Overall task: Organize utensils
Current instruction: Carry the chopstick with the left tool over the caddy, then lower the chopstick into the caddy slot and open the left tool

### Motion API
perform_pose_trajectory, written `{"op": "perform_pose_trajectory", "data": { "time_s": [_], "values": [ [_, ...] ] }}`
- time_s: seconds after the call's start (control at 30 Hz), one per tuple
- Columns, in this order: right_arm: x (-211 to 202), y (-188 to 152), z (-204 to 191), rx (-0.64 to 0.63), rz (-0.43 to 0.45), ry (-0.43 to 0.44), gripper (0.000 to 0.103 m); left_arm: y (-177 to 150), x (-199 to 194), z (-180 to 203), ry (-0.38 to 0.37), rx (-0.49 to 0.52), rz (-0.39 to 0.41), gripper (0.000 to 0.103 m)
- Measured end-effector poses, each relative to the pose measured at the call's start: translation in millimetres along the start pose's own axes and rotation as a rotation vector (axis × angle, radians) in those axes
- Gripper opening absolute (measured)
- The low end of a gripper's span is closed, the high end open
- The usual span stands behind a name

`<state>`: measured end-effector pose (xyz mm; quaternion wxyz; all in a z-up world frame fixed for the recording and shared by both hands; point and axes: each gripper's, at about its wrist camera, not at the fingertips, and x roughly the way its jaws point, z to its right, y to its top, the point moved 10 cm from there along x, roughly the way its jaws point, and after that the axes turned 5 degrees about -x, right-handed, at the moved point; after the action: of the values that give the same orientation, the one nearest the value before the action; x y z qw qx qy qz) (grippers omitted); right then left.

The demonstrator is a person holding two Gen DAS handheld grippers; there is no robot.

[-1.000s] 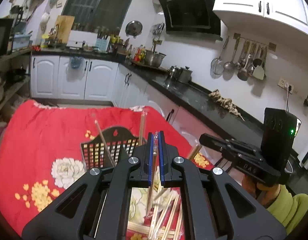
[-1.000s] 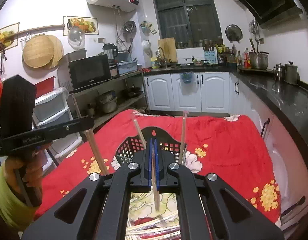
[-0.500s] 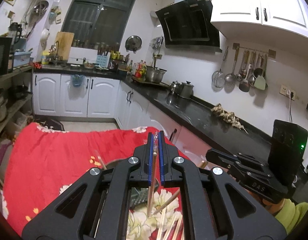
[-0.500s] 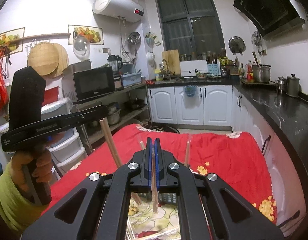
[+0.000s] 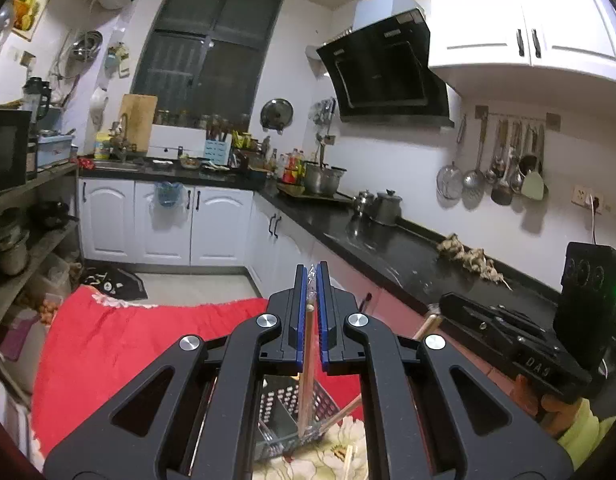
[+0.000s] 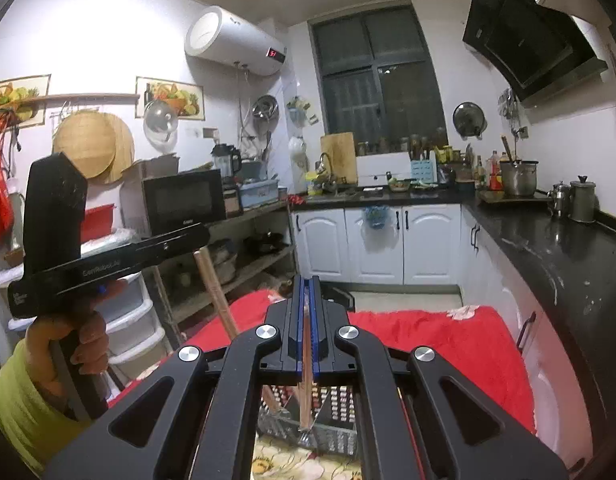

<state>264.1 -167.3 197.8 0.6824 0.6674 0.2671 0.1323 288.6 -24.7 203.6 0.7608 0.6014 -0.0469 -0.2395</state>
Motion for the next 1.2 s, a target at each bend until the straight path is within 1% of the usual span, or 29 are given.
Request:
{"op": "perform_pose_trajectory", "data": {
  "time_s": [0.2,0.43,0.63,0.83,1.2],
  "values": [
    [5,8,13,0.009,0.022,-0.024,0.003,8,3,-10,0.02,-0.011,0.027,0.002],
    [12,8,21,0.023,0.036,-0.038,0.003,0,20,-17,0.04,-0.014,0.02,0.002],
    [20,-3,31,0.034,0.026,-0.058,0.003,-15,36,-25,0.058,-0.021,-0.001,0.002],
    [33,-20,40,0.059,-0.002,-0.063,0.003,-30,47,-36,0.079,-0.036,-0.009,0.002],
    [51,-46,40,0.072,-0.039,-0.064,0.003,-59,65,-42,0.081,-0.042,-0.042,0.002]
  ]
}}
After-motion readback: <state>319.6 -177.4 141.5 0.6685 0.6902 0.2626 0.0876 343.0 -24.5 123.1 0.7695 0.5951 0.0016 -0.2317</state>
